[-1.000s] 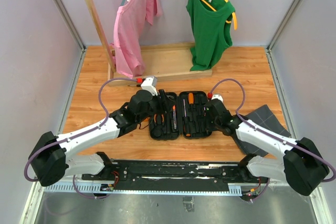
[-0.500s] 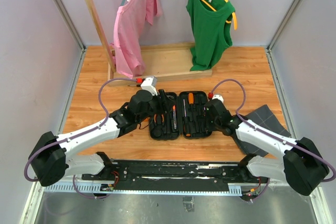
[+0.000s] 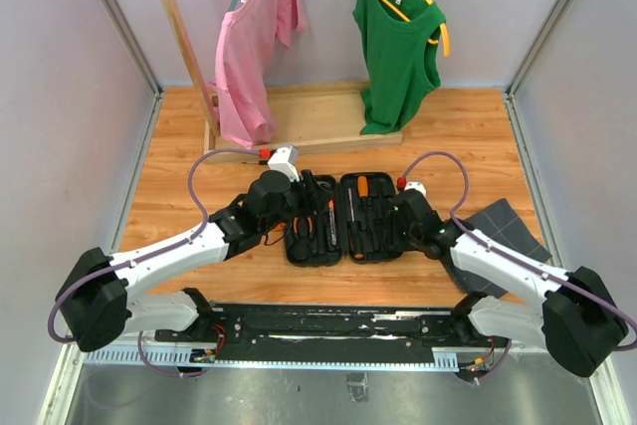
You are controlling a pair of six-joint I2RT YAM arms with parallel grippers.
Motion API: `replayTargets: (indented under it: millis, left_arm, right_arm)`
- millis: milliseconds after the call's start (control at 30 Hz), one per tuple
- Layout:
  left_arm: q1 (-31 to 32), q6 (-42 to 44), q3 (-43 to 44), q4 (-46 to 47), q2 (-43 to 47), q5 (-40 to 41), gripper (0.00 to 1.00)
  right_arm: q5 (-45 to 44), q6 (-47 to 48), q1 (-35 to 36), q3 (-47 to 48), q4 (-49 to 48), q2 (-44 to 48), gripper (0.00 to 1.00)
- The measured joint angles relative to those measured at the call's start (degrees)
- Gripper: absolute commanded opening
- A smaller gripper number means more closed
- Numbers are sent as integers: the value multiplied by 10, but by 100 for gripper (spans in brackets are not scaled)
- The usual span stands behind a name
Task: Sort the tools into containers
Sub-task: Place the screwdriver in the storage box.
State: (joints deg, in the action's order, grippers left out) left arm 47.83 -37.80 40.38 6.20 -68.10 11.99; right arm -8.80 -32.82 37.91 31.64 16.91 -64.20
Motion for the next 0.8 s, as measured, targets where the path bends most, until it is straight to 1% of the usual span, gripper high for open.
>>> replayTargets:
  millis: [200, 233, 300, 333, 433, 600, 800]
  left_arm:
    - [0, -2, 0, 0, -1, 0, 52]
    - [0, -2, 0, 0, -1, 0, 52]
    - [0, -2, 0, 0, -4, 0, 52]
    - [0, -2, 0, 0, -6, 0, 52]
    - [0, -4, 0, 0, -14, 0, 51]
    - [0, -10, 0, 0, -23, -1, 51]
    - [0, -12, 0, 0, -30, -2, 51]
  right_arm:
    - [-4, 14, 0, 0, 13, 19, 35]
    - [-7, 17, 0, 1, 17, 24, 33]
    - [-12, 27, 0, 5, 25, 32, 23]
    - [-14, 31, 0, 7, 28, 35, 20]
    - [-17, 44, 0, 17, 40, 40, 17]
    - [-12, 62, -2, 51, 58, 24, 17]
    - [17, 90, -17, 99, 72, -32, 18]
